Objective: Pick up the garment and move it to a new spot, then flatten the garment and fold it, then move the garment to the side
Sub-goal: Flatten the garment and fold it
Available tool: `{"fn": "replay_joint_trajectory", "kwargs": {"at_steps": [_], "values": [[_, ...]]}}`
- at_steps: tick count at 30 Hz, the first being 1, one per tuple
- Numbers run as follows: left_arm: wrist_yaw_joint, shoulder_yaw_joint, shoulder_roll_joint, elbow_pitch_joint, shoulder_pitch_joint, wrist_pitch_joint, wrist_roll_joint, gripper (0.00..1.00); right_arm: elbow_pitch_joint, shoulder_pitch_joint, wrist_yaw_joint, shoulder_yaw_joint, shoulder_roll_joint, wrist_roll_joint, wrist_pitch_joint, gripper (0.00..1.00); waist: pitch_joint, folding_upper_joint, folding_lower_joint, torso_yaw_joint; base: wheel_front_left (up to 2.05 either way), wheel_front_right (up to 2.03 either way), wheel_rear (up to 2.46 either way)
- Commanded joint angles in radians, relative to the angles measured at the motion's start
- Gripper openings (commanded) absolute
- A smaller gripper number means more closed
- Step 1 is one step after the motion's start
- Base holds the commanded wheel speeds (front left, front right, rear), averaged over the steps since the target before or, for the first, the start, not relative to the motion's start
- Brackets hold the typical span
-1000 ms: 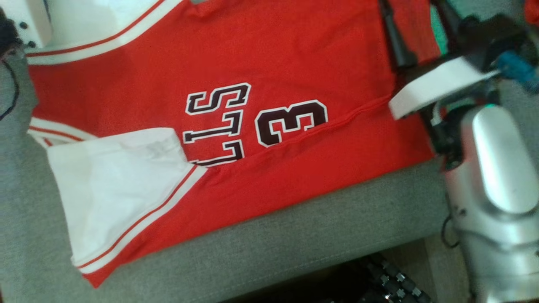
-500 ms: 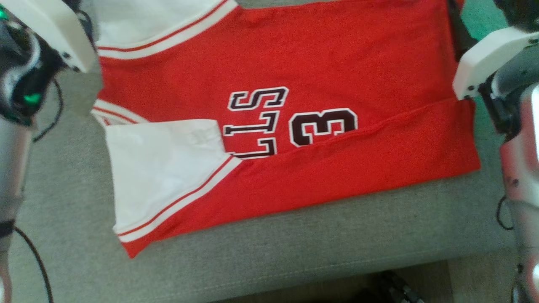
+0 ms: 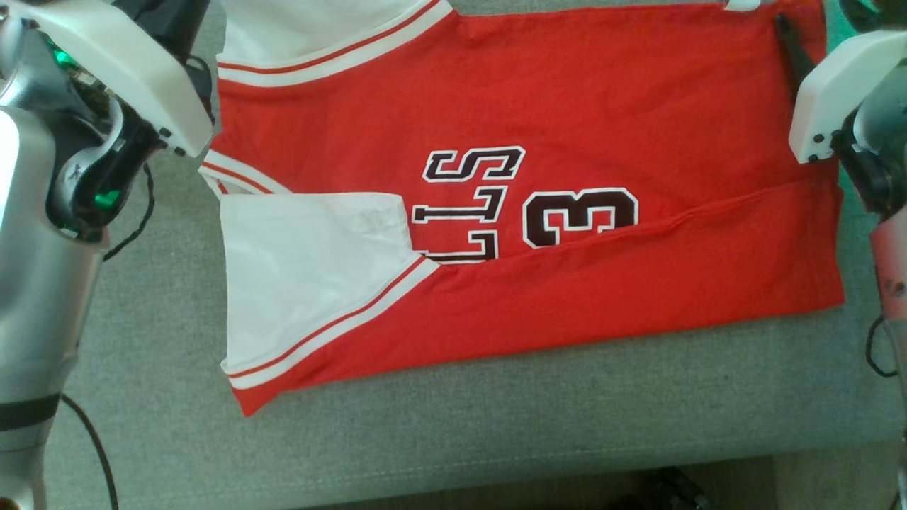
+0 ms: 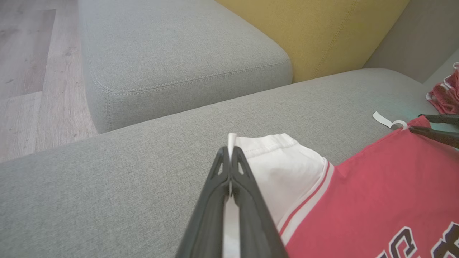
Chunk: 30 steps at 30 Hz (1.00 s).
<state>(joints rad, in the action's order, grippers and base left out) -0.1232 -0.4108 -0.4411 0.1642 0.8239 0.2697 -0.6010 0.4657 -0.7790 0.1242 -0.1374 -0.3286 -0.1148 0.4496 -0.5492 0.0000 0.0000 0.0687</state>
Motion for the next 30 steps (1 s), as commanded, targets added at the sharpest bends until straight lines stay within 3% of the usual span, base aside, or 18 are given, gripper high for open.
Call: {"fn": "replay_joint_trajectory", "kwargs": {"at_steps": [1, 2, 5, 7, 15, 19, 30], "values": [[0.001, 0.035, -0.038, -0.036, 0.021, -0.006, -0.005, 0.0, -0.024, -0.011, 0.007, -0.014, -0.014, -0.006, 0.008, 0.73, 0.001, 0.0, 0.0, 0.0, 0.0, 0.0, 0.0], [0.001, 0.034, -0.038, -0.035, 0.021, -0.008, -0.005, 0.0, -0.024, -0.011, 0.007, -0.017, -0.016, -0.013, 0.011, 0.56, 0.002, 0.0, 0.0, -0.001, 0.0, 0.0, 0.0], [0.001, 0.032, -0.038, -0.033, 0.019, -0.011, -0.007, 0.0, -0.024, -0.01, 0.007, -0.02, -0.018, -0.03, 0.012, 0.29, 0.006, 0.0, 0.0, -0.001, 0.0, 0.0, 0.0], [0.002, 0.032, -0.04, -0.032, 0.018, -0.014, -0.007, 0.0, -0.021, -0.009, 0.007, -0.021, -0.018, -0.038, 0.008, 0.0, 0.009, 0.0, 0.0, -0.001, 0.0, 0.0, 0.0], [0.014, 0.051, -0.049, -0.065, -0.029, -0.067, -0.013, 0.0, -0.022, 0.006, 0.007, -0.008, -0.01, -0.059, -0.074, 0.0, 0.05, 0.0, 0.0, -0.002, 0.0, 0.0, 0.0], [0.04, 0.067, -0.061, -0.169, -0.147, -0.112, -0.024, 0.0, -0.068, 0.09, 0.007, -0.003, -0.012, -0.078, -0.133, 0.0, 0.102, 0.0, 0.0, -0.01, 0.0, 0.0, 0.0], [0.173, 0.078, -0.081, -0.491, -0.589, -0.174, -0.042, 0.0, -0.254, 0.407, 0.007, 0.11, 0.003, -0.089, -0.173, 0.0, 0.227, 0.0, 0.0, -0.034, 0.0, 0.0, 0.0]]}}
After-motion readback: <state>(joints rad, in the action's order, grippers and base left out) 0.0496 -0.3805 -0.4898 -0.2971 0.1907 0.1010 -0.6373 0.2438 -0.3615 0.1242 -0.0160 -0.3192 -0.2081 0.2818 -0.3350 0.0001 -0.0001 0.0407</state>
